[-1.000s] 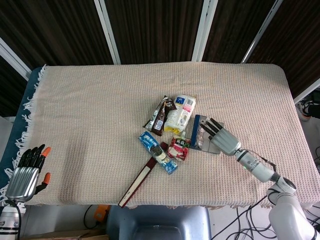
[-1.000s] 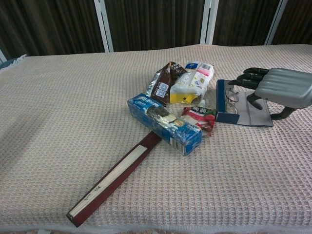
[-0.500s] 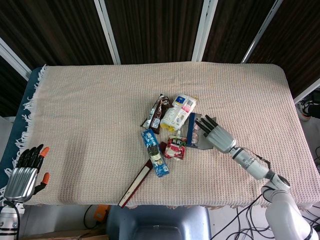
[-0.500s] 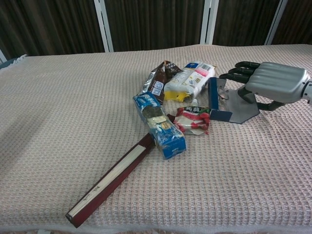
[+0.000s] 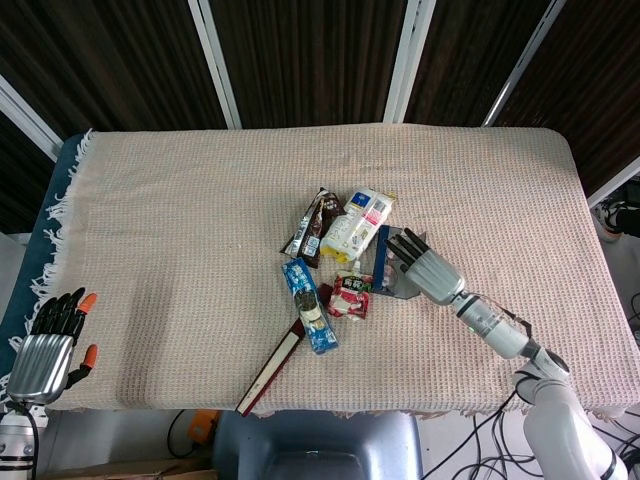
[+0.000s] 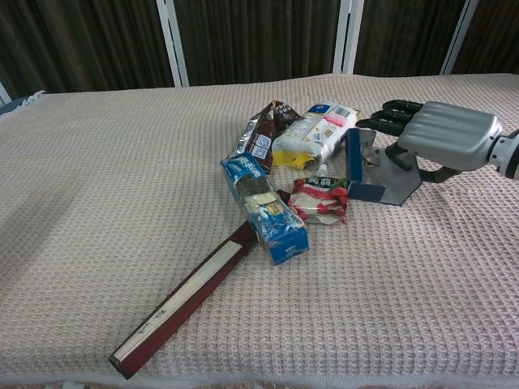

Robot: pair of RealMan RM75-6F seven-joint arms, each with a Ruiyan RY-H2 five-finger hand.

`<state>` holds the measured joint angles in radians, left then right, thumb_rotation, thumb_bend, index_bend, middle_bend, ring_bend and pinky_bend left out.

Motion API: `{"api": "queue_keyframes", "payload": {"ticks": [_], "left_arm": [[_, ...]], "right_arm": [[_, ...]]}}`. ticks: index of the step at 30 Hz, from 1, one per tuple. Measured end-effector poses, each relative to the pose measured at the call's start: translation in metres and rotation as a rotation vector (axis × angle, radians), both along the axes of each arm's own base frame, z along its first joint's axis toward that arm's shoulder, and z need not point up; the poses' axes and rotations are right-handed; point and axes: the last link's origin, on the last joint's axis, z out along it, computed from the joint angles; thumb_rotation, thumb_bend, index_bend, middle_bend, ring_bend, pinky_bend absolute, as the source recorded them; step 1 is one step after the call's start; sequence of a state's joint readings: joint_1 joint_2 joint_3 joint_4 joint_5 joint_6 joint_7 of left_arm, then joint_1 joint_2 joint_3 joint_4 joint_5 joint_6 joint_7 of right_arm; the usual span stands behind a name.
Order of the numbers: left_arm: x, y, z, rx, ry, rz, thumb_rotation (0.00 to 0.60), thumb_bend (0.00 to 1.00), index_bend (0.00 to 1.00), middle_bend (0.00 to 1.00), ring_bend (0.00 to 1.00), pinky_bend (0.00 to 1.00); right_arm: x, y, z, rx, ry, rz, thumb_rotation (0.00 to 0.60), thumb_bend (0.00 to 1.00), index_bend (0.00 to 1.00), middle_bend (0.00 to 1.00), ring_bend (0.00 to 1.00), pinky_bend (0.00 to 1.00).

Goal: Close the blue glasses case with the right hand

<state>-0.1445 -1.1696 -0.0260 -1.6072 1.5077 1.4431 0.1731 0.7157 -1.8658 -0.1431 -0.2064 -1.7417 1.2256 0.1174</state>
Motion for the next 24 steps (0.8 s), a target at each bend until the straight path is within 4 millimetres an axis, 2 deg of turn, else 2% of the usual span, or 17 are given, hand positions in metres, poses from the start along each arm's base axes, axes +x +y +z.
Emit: {"api": "queue_keyframes", "payload": {"ticks": [6, 12, 19, 24], "left_arm": [[0.0, -0.001, 0.0, 0.0, -0.003, -0.006, 0.6, 0.43, 0.0, 0.0, 0.0, 0.07], [0.001, -0.002, 0.0, -0.006, -0.006, -0.016, 0.6, 0.43, 0.0, 0.0, 0.0, 0.07], [0.003, -0.006, 0.001, -0.007, -0.009, -0.027, 0.6, 0.43, 0.0, 0.0, 0.0, 0.07], [0.003, -0.008, 0.001, -0.009, -0.012, -0.032, 0.6, 0.43, 0.0, 0.0, 0.0, 0.07]], "right_arm": [[-0.002, 0.005, 0.007, -0.004, -0.017, 0.024, 0.6, 0.7, 0.77, 0.11, 0.0, 0.0], [-0.009, 0.017, 0.029, -0.02, -0.049, 0.075, 0.6, 0.73, 0.78, 0.11, 0.0, 0.0], [-0.037, 0.052, 0.06, -0.017, -0.072, 0.094, 0.6, 0.74, 0.78, 0.11, 0.0, 0.0], [-0.056, 0.081, 0.071, 0.011, -0.062, 0.082, 0.6, 0.74, 0.78, 0.11, 0.0, 0.0]]}}
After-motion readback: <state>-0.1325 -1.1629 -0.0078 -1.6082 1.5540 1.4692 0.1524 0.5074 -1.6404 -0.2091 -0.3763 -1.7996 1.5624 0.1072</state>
